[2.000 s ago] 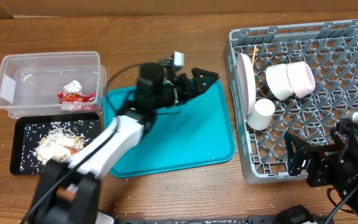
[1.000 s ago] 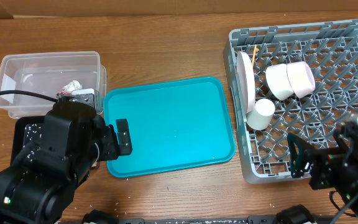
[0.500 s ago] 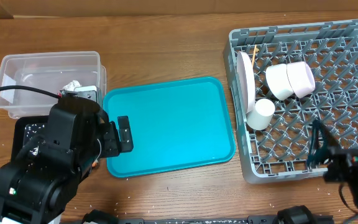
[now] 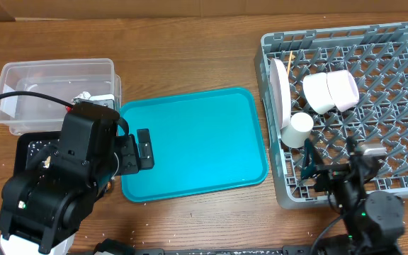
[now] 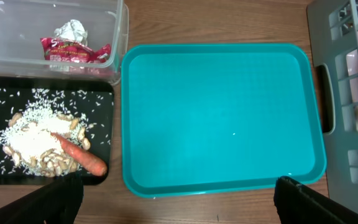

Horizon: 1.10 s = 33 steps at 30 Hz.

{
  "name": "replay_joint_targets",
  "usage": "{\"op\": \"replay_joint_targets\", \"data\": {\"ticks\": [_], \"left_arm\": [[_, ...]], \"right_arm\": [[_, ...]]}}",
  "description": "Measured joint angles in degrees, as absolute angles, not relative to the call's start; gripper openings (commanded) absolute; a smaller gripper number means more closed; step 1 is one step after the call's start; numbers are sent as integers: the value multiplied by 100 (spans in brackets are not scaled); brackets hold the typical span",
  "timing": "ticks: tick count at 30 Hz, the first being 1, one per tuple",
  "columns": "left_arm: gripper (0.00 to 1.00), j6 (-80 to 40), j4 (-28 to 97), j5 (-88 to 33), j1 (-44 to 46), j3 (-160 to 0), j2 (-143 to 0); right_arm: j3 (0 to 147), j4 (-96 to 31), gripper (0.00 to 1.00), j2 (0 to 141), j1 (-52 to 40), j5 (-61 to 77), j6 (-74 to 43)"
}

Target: Sort waste into correct bins and load items into the dishwasher

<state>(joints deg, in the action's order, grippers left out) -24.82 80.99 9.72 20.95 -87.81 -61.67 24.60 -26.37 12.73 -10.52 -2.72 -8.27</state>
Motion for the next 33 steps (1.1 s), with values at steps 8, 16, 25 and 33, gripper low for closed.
{"op": "replay_joint_targets", "data": {"ticks": [8,16,25,33], "left_arm": [[100,-2482,8101,972,2095,-8781,-6278],[100,-2482,8101,972,2095,-8781,-6436],[100,-2484,8099,972,2095,-8781,-6702],[100,-2482,8099,972,2095,-8781,-7002]], "right_arm": [[888,-1656,100,119,-1052,-193,-812],[327,-1114,100,89,-1052,-189,-810],[320,-1081,100,89,-1052,-187,-810],[320,-1072,100,89,-1052,-189,-810]]}}
